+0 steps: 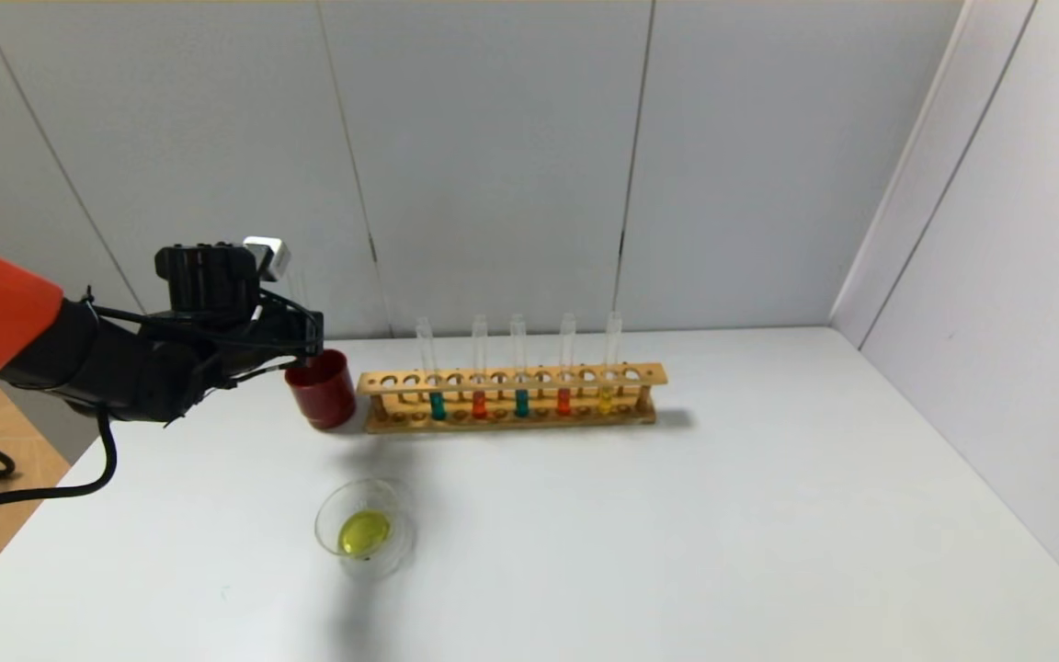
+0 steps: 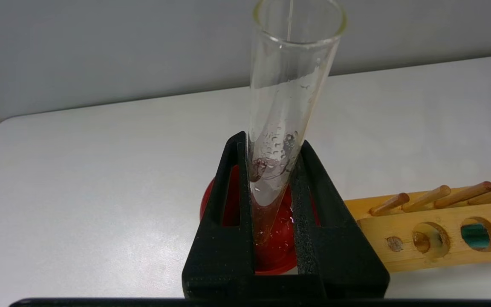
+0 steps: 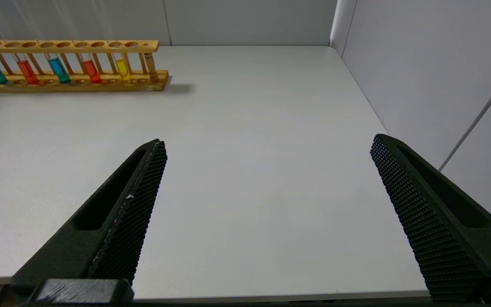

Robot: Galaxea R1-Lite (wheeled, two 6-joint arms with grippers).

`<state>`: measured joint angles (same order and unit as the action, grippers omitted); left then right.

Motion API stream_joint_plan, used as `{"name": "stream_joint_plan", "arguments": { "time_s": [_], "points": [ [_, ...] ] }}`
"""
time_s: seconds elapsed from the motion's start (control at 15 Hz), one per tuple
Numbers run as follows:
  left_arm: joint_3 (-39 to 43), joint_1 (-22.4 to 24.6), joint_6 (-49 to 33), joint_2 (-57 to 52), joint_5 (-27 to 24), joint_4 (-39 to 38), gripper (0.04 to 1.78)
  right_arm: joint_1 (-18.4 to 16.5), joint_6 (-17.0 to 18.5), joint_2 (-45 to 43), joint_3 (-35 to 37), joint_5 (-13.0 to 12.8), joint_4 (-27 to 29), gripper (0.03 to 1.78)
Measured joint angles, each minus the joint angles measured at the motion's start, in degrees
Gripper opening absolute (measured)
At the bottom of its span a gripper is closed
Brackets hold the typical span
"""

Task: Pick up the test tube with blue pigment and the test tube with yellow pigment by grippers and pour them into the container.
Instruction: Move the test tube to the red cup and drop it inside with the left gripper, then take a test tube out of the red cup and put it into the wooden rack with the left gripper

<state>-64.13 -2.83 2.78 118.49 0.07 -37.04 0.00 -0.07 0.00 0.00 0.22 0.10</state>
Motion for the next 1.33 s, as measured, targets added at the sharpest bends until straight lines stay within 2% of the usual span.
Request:
{"name": "stream_joint_plan", "arguments": {
  "time_s": [0.33,0.47,0.67,0.93,1.0,1.13,1.33],
  "points": [
    [0.7,-0.2,0.1,1.4,-0.1,-0.6,0.31,0.0,0.0,0.0,0.0,0.0,0.0,1.75],
    [1.2,-0.2,0.1,1.5,-0.1,-0.7,0.38,0.0,0.0,0.0,0.0,0.0,0.0,1.75],
    [1.5,-0.2,0.1,2.0,0.1,-0.9,0.67,0.0,0.0,0.0,0.0,0.0,0.0,1.75],
    [1.6,-0.5,0.3,2.2,0.5,-0.9,1.35,0.0,0.0,0.0,0.0,0.0,0.0,1.75],
    [1.6,-0.5,0.4,2.0,0.6,-0.9,1.47,0.0,0.0,0.0,0.0,0.0,0.0,1.75],
    [1.8,-0.5,0.7,0.8,0.7,-0.7,1.66,0.0,0.0,0.0,0.0,0.0,0.0,1.75],
    [2.2,-0.6,1.7,-3.4,0.7,2.9,1.75,0.0,0.0,0.0,0.0,0.0,0.0,1.75]
  ]
}}
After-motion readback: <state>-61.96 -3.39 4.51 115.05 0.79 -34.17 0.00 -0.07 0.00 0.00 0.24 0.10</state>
